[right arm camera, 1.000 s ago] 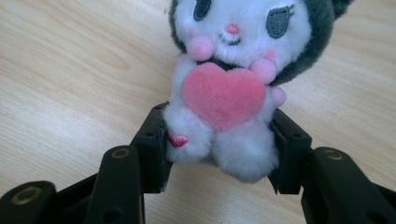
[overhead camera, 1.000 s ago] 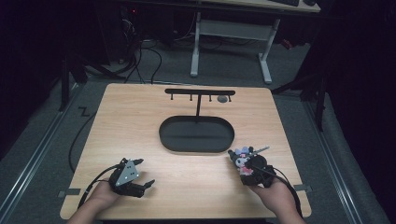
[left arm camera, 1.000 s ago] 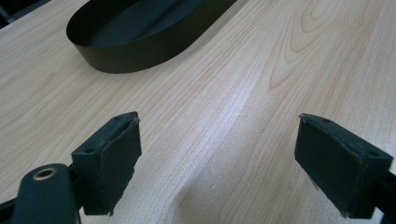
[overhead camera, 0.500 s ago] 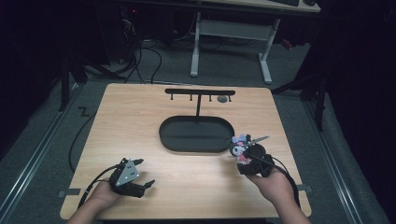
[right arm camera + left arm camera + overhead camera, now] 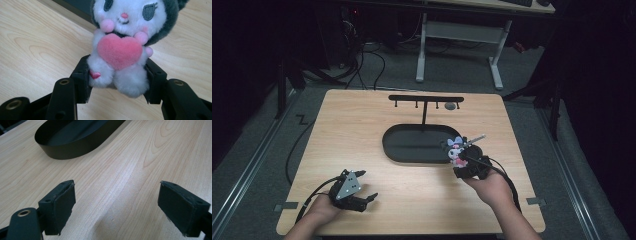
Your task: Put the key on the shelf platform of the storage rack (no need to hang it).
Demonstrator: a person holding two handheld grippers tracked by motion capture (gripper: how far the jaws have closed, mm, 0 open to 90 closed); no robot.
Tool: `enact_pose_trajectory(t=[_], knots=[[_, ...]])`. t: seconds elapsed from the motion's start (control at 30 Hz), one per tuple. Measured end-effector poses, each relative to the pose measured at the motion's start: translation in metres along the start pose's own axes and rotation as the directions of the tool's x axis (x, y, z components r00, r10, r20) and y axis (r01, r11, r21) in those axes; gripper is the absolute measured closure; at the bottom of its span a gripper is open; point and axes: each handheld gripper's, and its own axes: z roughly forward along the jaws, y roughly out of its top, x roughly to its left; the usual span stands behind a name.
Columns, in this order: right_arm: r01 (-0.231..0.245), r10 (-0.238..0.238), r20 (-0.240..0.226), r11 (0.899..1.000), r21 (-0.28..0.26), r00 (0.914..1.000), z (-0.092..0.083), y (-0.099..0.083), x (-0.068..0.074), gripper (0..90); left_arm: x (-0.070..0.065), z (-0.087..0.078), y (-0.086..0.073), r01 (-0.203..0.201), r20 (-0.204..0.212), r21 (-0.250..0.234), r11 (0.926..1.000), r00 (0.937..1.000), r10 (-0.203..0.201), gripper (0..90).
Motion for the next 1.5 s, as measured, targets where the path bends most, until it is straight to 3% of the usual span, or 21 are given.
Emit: enact_pose_trajectory(t=[0.13,0.37,0.93,1.5], knots=[[0.028,-0.028,0.009,1.000,0.001,0.9996,0.002,0.008,0.002,49.5,0.000,0.000,0.000,-0.003,-0.001,-0.001,1.0000,1.0000,0.003,15.5],[0.009,-0.009,-0.007,1.000,-0.005,0.9999,0.004,0.019,0.004,49.5,0.001,0.000,0.000,0.009,0.003,-0.002,1.0000,1.0000,-0.009,15.5],[0.043,-0.043,-0.015,0.999,-0.008,0.9990,0.020,0.039,0.010,49.5,0.000,0.000,0.000,0.005,-0.002,-0.001,1.0000,1.0000,-0.005,15.5],[0.013,-0.013,-0.021,1.000,-0.002,0.9997,0.039,0.058,0.007,49.5,0.001,0.000,0.000,0.009,0.004,-0.002,1.0000,1.0000,-0.009,15.5]])
